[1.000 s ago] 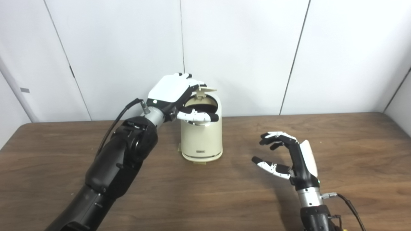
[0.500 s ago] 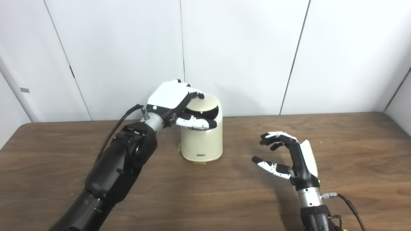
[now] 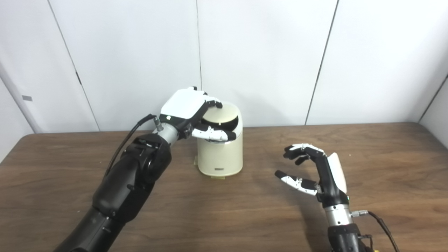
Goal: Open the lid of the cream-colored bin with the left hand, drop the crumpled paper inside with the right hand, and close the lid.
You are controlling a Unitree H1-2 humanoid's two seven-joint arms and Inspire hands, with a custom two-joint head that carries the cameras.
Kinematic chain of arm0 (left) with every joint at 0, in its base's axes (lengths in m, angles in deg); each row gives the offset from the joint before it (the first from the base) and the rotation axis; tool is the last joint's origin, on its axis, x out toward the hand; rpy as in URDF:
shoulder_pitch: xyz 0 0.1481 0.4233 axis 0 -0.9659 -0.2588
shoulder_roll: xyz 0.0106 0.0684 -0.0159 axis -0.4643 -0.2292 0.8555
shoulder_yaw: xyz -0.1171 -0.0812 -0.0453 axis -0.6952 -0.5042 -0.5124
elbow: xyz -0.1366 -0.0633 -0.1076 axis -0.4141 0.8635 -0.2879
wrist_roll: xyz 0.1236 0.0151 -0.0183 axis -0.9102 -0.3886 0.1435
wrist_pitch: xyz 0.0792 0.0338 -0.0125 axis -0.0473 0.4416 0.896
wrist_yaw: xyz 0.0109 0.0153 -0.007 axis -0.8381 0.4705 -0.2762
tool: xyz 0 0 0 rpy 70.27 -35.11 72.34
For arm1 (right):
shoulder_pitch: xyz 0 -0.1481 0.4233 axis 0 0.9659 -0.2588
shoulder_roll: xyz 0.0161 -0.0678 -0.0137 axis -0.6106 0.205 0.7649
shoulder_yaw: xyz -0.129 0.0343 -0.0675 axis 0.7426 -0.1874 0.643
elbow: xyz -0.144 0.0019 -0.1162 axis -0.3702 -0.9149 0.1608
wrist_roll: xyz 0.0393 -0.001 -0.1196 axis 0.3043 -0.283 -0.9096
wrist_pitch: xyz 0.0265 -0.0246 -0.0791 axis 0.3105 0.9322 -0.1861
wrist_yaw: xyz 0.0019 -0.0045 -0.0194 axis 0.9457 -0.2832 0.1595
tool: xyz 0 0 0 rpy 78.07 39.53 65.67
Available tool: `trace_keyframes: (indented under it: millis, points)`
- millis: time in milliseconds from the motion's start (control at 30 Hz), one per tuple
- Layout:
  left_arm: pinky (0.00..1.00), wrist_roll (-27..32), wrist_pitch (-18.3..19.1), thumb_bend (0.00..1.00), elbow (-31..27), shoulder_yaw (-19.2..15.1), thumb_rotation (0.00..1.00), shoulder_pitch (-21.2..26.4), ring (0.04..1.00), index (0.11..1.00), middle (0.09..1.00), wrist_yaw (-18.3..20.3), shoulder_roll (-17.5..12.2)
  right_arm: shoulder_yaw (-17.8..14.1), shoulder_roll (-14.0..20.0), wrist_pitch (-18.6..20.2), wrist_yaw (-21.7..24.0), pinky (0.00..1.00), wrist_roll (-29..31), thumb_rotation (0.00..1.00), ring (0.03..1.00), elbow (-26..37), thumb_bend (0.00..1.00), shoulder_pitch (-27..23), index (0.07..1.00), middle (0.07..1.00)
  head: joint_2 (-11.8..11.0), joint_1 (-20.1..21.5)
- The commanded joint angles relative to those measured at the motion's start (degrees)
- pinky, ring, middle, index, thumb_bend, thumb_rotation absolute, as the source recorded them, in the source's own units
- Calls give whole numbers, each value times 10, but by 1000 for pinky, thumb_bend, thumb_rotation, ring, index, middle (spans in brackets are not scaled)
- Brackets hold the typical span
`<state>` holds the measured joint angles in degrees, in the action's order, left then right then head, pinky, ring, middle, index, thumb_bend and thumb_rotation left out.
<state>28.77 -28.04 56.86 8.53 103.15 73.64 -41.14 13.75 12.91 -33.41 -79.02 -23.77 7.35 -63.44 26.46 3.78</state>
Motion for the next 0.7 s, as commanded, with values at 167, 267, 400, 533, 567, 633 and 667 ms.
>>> trace_keyframes:
  millis: [167, 267, 400, 533, 567, 633, 667]
  points:
    - [1000, -104, -15, 1000, -16, 46, 984, -2, 927, 824, 840, -45, -23, 9, -16, 4, -4, 391, -2, 140, 526, -22, 485, 39, 494, 616, 4, 1]
    - [1000, -135, -14, 1000, -19, 56, 961, -18, 935, 823, 843, -66, -21, 9, -16, -1, -5, 434, -1, 140, 557, -26, 485, 37, 494, 628, 4, 1]
    - [1000, -154, -13, 1000, -22, 58, 984, -34, 952, 830, 857, -79, -20, 9, -16, -3, -7, 441, 0, 141, 567, -30, 485, 35, 494, 631, 6, 0]
    - [1000, -161, -18, 999, -18, 57, 1000, -43, 944, 827, 851, -93, -20, 9, -16, -2, -9, 423, -4, 142, 551, -28, 485, 35, 494, 624, 6, 0]
    - [1000, -161, -18, 996, -17, 56, 1000, -44, 943, 826, 850, -94, -20, 9, -16, -2, -9, 425, -4, 142, 553, -28, 484, 35, 494, 624, 6, 0]
    - [1000, -161, -18, 994, -17, 55, 1000, -44, 943, 826, 850, -93, -20, 9, -15, -6, -8, 436, -1, 142, 560, -30, 485, 34, 494, 626, 6, 0]
    - [1000, -160, -18, 995, -17, 55, 1000, -44, 943, 827, 850, -93, -20, 9, -15, -8, -8, 437, -1, 142, 561, -32, 485, 34, 494, 626, 6, 0]
